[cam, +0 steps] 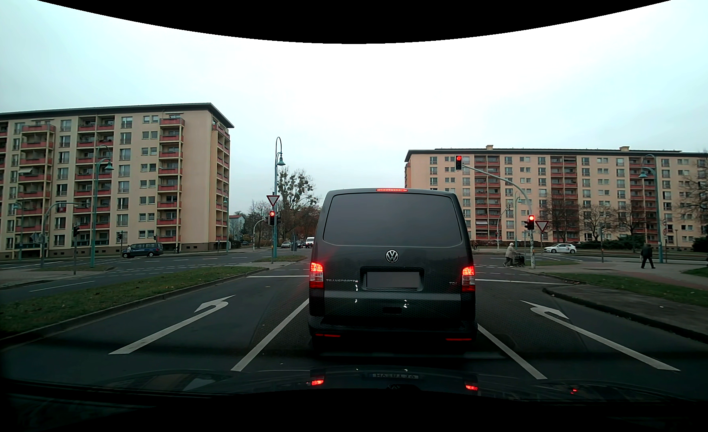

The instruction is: Follow the waypoints while adhering to traffic rules and regulations

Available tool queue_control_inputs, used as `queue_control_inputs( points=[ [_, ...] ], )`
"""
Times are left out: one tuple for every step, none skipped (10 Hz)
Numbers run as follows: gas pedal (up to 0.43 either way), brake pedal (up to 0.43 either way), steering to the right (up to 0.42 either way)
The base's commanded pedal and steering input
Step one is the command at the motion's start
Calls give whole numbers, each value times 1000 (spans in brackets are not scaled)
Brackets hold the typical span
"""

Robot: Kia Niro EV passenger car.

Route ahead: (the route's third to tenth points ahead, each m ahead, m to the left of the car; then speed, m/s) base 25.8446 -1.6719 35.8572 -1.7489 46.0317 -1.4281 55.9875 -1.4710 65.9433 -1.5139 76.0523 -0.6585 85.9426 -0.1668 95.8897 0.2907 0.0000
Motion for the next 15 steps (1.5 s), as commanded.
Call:
queue_control_inputs(
  points=[
    [0,372,4],
    [0,378,4],
    [0,372,4],
    [0,378,4],
    [0,372,4],
    [0,372,4],
    [0,372,4],
    [0,372,4],
    [0,372,4],
    [0,372,4],
    [0,372,4],
    [0,378,4],
    [0,378,4],
    [0,372,4],
    [0,378,4]
  ],
)
